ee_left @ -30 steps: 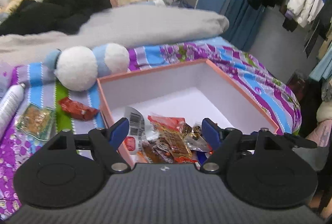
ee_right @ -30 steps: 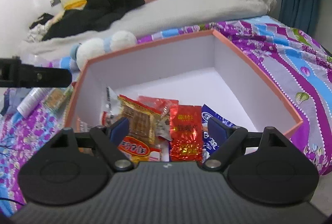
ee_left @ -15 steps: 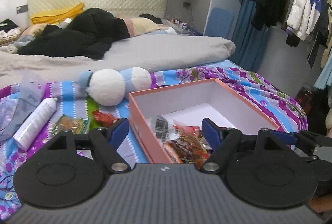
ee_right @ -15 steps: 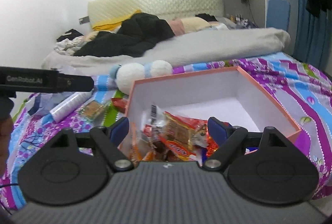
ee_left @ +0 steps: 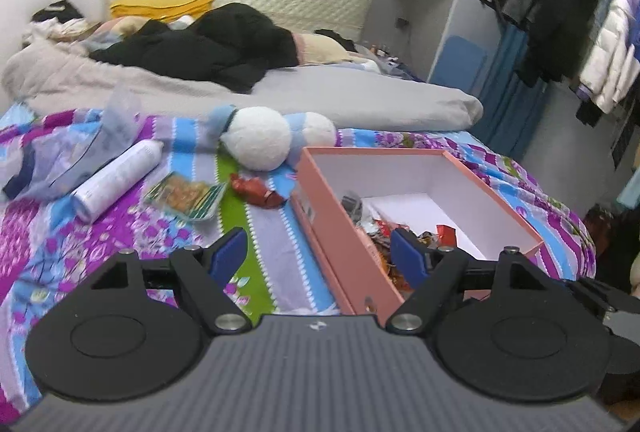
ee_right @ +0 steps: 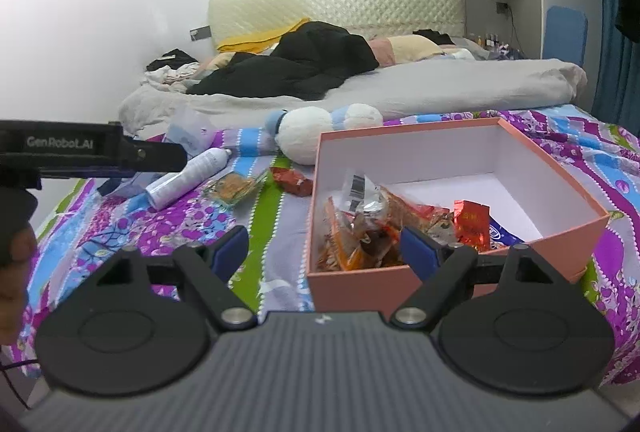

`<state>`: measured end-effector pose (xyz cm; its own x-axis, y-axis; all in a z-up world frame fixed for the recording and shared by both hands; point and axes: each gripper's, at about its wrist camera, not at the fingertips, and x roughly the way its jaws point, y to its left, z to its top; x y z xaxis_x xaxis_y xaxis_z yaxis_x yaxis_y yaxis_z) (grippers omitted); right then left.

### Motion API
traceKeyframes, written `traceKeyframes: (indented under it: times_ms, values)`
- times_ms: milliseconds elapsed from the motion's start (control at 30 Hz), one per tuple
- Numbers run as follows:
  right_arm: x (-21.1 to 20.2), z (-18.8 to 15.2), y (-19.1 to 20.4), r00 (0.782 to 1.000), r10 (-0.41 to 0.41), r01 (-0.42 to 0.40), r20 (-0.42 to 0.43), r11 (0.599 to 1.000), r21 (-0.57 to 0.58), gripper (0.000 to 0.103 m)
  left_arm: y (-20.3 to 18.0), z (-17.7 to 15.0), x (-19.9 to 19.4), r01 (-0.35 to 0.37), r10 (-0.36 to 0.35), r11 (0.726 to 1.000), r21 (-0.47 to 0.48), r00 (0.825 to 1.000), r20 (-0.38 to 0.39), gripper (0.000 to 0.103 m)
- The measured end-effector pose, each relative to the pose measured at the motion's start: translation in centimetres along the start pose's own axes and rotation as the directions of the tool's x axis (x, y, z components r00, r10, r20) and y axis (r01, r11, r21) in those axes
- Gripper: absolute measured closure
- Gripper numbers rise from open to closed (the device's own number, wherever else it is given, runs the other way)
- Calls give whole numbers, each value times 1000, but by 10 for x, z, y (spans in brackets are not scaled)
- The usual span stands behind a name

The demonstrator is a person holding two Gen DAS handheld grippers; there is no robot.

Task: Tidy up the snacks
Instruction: 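Withdraw both grippers from the pink box toward the snack pile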

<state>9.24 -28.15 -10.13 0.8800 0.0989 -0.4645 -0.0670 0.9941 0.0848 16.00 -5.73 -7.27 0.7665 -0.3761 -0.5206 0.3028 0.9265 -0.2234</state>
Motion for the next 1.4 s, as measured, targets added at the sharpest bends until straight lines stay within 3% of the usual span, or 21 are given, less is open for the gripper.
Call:
traceKeyframes:
  times_ms: [467, 733, 1033, 1400]
  values:
    - [-23, -31, 31, 1000, 20, -20, 6, 1000, -20, 19, 17, -45, -36, -49, 48, 998, -33, 998, -35, 16]
    - [-23, -47, 40, 999, 29, -30, -18, 999, -20, 19, 28, -62, -38, -85, 83, 996, -34, 995, -57, 4]
    - [-5, -47, 54, 1000, 0, 1, 7, 997, -73, 19, 52, -54, -15, -114, 112, 993, -37, 992, -56, 4]
    - [40, -36, 66, 1000, -18, 20, 17, 989, -145, 19, 85, -35, 40, -162, 159, 987, -22, 984, -83, 4]
